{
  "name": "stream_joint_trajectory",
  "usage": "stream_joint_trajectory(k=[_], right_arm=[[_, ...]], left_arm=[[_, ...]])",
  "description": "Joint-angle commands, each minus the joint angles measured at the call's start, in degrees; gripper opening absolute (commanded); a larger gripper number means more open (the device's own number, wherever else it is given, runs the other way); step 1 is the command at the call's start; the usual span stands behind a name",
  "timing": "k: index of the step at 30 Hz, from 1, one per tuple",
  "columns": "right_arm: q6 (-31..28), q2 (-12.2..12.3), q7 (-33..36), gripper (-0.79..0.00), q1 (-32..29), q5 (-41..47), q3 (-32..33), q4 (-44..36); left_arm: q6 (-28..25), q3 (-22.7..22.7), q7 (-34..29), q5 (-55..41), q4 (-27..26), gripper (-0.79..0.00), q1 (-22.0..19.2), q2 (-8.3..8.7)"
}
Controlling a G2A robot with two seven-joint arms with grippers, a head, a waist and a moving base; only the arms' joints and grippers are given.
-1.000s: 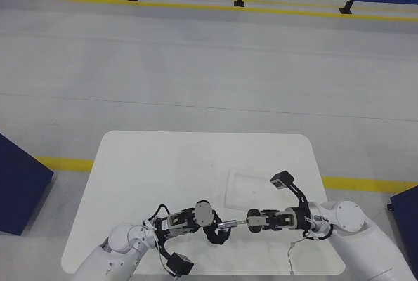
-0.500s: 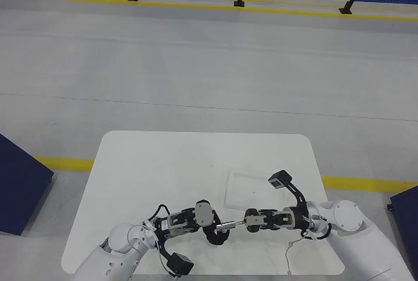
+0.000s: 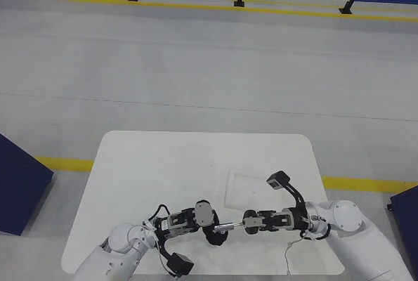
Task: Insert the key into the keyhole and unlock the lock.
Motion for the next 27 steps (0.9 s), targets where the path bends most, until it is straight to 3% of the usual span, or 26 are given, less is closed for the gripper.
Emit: stream_joint_trajectory(k=[1,11,27], right_arm=[[0.2,0.0,-0.1,-0.785,-0.3,-0.2,0.2,-0.3],[0.9,-0.2,-2.0,-0.785,-1.5,-1.0,1.0,-0.5],[2.1,-0.8,-2.8,-0.785,-1.9,-1.5,1.3,0.1]], left_arm=[[0.0,0.0,0.0,0.0,0.0,-0.785,0.0,0.0],[0.0,0.0,0.0,0.0,0.0,-0.785,0.0,0.0],[-0.6,-0.9,-5.8,4.1,-3.3,-0.785,2.0,0.29]])
